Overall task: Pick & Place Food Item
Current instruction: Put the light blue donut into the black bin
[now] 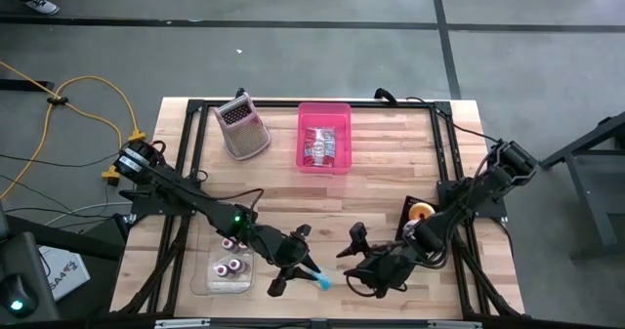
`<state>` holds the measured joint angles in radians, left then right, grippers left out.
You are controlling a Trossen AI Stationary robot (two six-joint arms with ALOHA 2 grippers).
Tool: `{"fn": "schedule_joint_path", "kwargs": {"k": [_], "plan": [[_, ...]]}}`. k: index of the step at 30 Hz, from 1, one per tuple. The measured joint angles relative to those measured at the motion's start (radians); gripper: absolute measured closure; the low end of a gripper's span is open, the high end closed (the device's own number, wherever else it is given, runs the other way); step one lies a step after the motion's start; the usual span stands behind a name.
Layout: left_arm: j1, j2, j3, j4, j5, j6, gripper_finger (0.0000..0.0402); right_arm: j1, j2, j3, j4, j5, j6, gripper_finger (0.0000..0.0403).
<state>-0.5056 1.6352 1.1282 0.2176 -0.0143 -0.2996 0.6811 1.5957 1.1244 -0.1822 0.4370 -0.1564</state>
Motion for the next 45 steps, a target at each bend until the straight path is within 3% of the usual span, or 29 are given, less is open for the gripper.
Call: {"fn": "schedule_joint_path", "kwargs": {"k": [11,25,38,45], "plan": [[0.0,0.0,0.0,-0.013,0.033,-0.004,0.0363,0.0,0.0,0.0,-0.003,-0.002,0.059,0.0188],[0.002,0.0,0.0,-0.026,0.042,-0.001,0.0363,0.0,0.0,0.0,-0.046,-0.002,0.151,0.0188],[-0.002,0.0,0.0,-0.084,0.043,0.015,0.029,-0.023,0.02,0.001,-0.043,-0.072,0.161,0.0188],[-0.015,0.0,0.0,-0.082,0.043,0.014,0.0283,-0.065,0.106,0.0,-0.025,-0.122,0.142,0.0188]]}}
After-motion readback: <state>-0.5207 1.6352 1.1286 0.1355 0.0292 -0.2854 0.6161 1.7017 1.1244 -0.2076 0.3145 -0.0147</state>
